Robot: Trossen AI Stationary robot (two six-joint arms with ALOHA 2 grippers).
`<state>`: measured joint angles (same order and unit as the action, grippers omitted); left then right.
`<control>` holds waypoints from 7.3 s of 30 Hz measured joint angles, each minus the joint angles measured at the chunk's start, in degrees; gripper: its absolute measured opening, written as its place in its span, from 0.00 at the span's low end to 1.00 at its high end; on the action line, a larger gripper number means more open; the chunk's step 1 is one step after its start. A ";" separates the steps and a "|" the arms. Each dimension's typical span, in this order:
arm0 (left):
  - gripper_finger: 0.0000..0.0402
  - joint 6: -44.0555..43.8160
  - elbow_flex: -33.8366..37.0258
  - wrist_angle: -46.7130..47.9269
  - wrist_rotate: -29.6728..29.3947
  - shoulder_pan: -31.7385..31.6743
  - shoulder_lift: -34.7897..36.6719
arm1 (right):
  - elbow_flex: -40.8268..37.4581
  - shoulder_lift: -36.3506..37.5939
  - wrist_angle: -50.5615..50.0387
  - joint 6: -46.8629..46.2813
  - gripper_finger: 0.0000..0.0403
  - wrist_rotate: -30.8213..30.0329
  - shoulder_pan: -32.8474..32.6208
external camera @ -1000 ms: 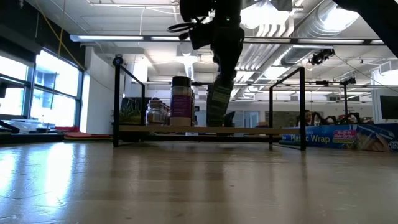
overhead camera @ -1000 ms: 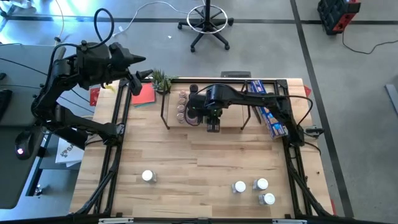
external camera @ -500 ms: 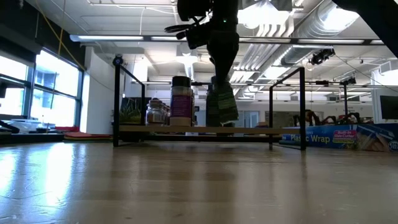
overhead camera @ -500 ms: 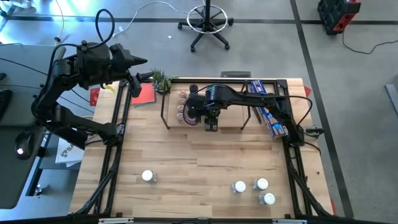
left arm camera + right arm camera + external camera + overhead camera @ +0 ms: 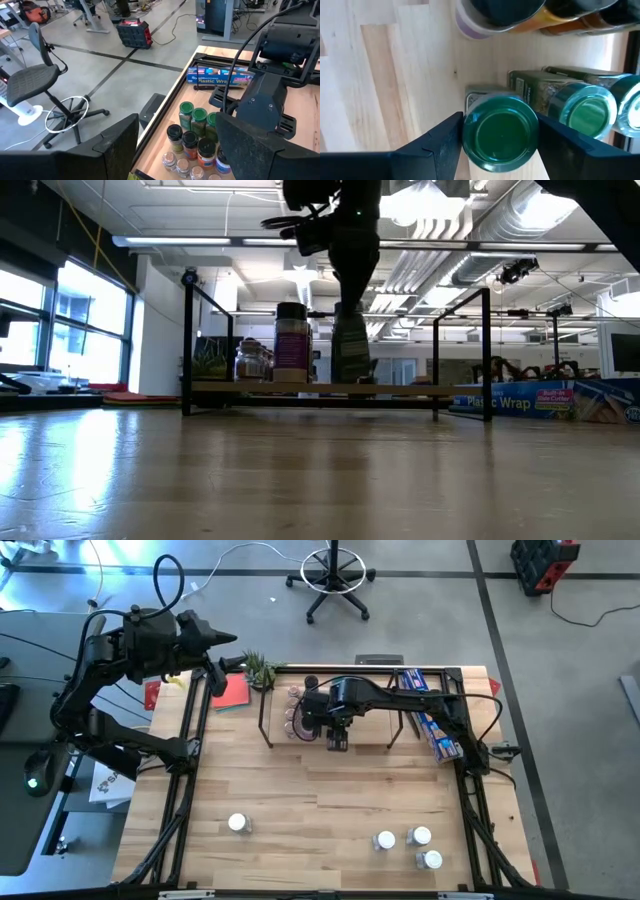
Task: Shelf spices
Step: Put the green seasoning bottle aligned with the other green seasoning bottles on the shelf, then adjust the green seasoning bottles on the shelf
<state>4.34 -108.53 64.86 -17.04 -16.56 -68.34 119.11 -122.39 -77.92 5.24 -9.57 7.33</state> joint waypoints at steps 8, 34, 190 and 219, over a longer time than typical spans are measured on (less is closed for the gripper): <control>0.64 0.02 0.00 0.00 -0.01 0.00 0.00 | 0.00 0.02 1.71 -0.25 0.56 -1.23 0.02; 0.64 0.42 0.00 0.02 -0.04 -0.02 -0.01 | 9.06 0.18 -12.17 -7.92 0.64 -1.06 -0.51; 0.64 0.41 0.02 -1.70 0.80 -0.02 0.00 | -2.37 4.24 -1.65 -17.02 0.00 10.81 8.76; 0.64 -0.68 0.00 -1.62 0.81 -0.02 0.00 | -6.73 10.43 -0.53 -22.78 0.45 21.59 22.71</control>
<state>3.66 -108.53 63.24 -16.23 -16.58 -68.34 112.38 -111.96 -78.45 -17.54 12.02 30.04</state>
